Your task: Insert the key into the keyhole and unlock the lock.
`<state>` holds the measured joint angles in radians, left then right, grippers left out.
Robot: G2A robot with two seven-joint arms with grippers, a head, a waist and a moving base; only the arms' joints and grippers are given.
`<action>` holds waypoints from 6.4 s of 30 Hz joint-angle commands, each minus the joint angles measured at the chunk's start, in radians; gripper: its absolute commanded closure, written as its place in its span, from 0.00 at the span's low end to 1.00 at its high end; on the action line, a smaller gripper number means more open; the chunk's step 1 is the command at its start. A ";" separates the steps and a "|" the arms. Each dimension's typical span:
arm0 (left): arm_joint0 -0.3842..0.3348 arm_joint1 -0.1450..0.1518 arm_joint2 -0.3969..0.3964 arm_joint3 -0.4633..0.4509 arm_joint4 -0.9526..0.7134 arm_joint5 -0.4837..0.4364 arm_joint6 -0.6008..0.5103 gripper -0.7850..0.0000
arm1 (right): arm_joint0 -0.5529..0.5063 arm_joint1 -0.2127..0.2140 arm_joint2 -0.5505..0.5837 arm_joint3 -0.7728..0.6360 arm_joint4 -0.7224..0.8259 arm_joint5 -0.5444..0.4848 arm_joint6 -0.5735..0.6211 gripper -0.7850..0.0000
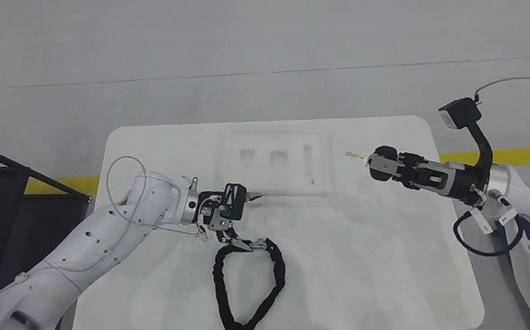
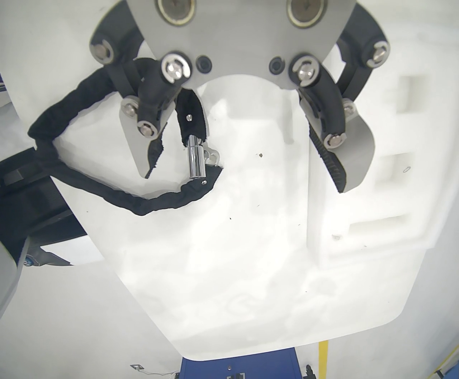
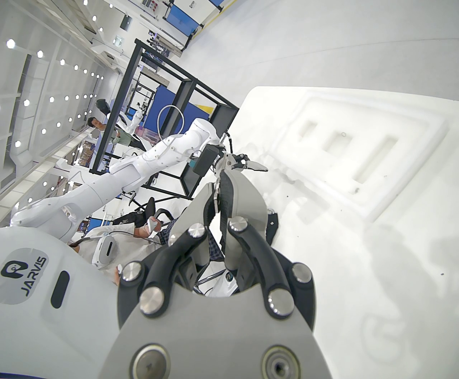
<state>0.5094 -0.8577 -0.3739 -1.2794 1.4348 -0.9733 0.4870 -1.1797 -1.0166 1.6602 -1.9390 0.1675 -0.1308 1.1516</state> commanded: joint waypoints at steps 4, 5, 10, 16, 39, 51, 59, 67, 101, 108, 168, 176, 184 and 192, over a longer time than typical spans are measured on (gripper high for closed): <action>0.067 0.025 -0.035 -0.032 0.020 0.063 -0.009 0.00 | 0.000 0.000 0.000 0.000 0.000 0.000 0.000 1.00; 0.082 0.033 -0.044 -0.038 0.028 0.074 -0.007 0.00 | 0.000 0.000 0.000 0.000 0.000 0.000 0.000 1.00; 0.156 0.075 -0.089 -0.082 0.084 0.120 0.008 0.00 | 0.000 0.000 0.000 0.000 0.000 0.000 0.000 1.00; 0.237 0.110 -0.137 -0.151 0.126 0.198 -0.013 0.00 | 0.000 0.000 0.000 0.000 0.000 0.000 0.000 1.00; 0.379 0.103 -0.195 -0.213 0.178 0.336 -0.101 0.05 | 0.000 0.000 0.000 0.000 0.000 0.000 0.000 1.00; 0.383 0.076 -0.214 -0.182 0.168 0.330 -0.119 0.27 | 0.000 0.000 0.000 0.000 0.000 0.000 0.000 1.00; 0.395 0.065 -0.231 -0.175 0.168 0.315 -0.140 0.50 | 0.000 0.000 0.000 0.000 0.000 0.000 0.000 1.00; 0.401 0.052 -0.252 -0.152 0.108 0.277 -0.185 0.91 | 0.000 0.000 0.000 0.000 0.000 0.000 0.000 1.00; 0.397 0.061 -0.420 -0.258 0.043 -0.039 0.251 1.00 | 0.000 0.020 -0.077 -0.035 -0.021 -0.085 0.214 1.00; 0.363 0.072 -0.403 -0.337 0.037 -0.039 0.321 1.00 | -0.008 0.030 -0.094 -0.069 0.005 -0.093 0.232 1.00; 0.035 -0.041 -0.035 -0.138 -0.064 0.099 0.459 1.00 | -0.067 0.082 -0.161 -0.411 -0.202 0.062 0.143 1.00; 0.003 -0.043 0.022 -0.115 -0.076 0.122 0.482 1.00 | -0.054 0.087 -0.194 -0.411 -0.255 0.081 0.105 1.00; -0.030 -0.017 0.104 -0.115 -0.064 0.182 0.542 1.00 | -0.046 0.093 -0.205 -0.411 -0.279 0.089 0.088 1.00; -0.080 0.017 0.198 -0.106 -0.082 0.254 0.614 1.00 | -0.057 0.100 -0.194 -0.411 -0.272 0.106 0.093 1.00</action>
<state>0.4373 -0.8455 -0.1906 -1.3845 1.3565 -0.7304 1.0902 -1.2342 -0.9179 1.4662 -2.3500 -0.1051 -0.0275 1.2415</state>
